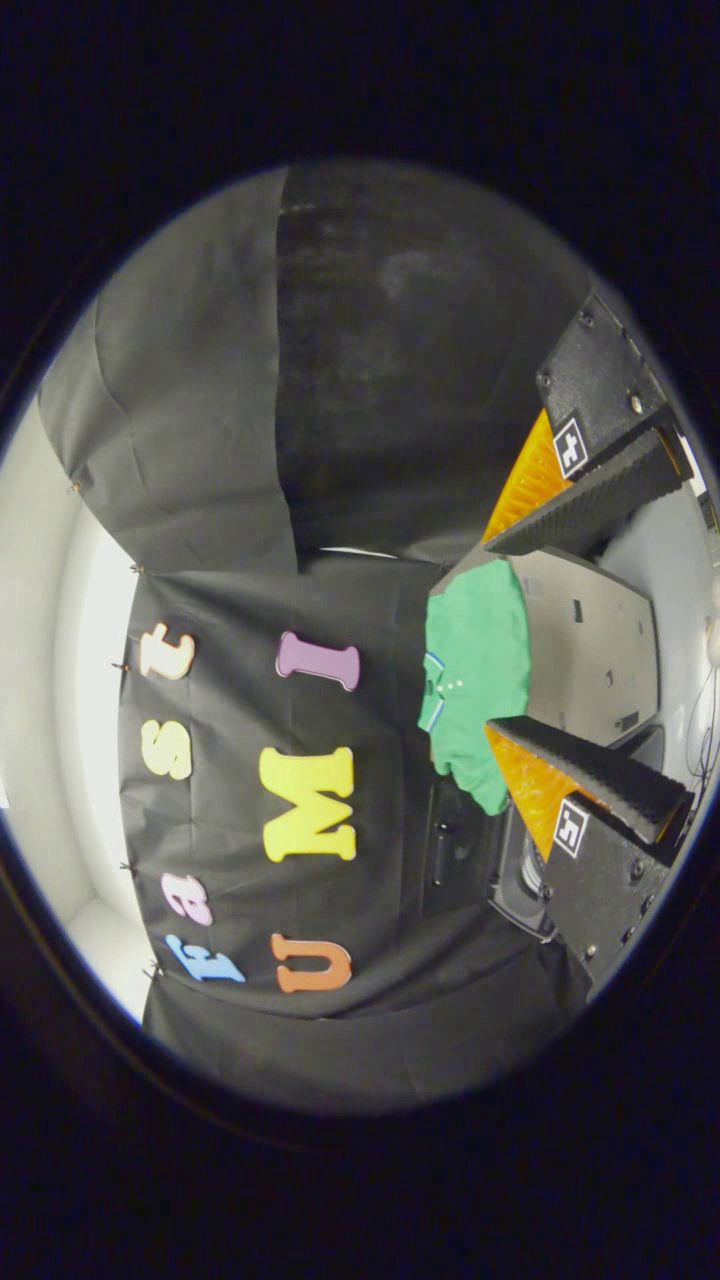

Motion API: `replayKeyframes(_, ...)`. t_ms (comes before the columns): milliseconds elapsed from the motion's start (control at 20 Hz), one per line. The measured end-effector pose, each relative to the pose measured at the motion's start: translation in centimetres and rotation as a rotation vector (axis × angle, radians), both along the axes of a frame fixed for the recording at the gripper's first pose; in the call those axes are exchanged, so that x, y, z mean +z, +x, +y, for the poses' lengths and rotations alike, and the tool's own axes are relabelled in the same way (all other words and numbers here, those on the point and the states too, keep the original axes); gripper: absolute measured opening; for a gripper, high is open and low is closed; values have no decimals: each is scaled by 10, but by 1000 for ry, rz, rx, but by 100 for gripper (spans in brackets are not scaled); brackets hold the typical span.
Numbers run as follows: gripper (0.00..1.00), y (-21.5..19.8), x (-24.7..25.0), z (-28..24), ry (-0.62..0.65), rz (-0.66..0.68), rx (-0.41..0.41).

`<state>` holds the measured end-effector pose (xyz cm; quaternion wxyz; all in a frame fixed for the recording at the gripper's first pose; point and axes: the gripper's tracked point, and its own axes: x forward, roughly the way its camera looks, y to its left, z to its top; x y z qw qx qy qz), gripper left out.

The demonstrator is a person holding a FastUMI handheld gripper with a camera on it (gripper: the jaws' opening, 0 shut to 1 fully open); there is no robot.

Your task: Put the clothes into the washing machine and then close the washing machine lid.

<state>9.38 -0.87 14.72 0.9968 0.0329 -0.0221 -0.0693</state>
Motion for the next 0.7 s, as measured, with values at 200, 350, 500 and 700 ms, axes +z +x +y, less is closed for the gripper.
replayKeyframes(200,100,48,24,-1,6,5,3)
replayKeyframes(350,100,88,40,4,18,17,36)
replayKeyframes(500,100,134,52,9,-10,44,64)
replayKeyframes(700,100,200,59,18,-64,113,108)
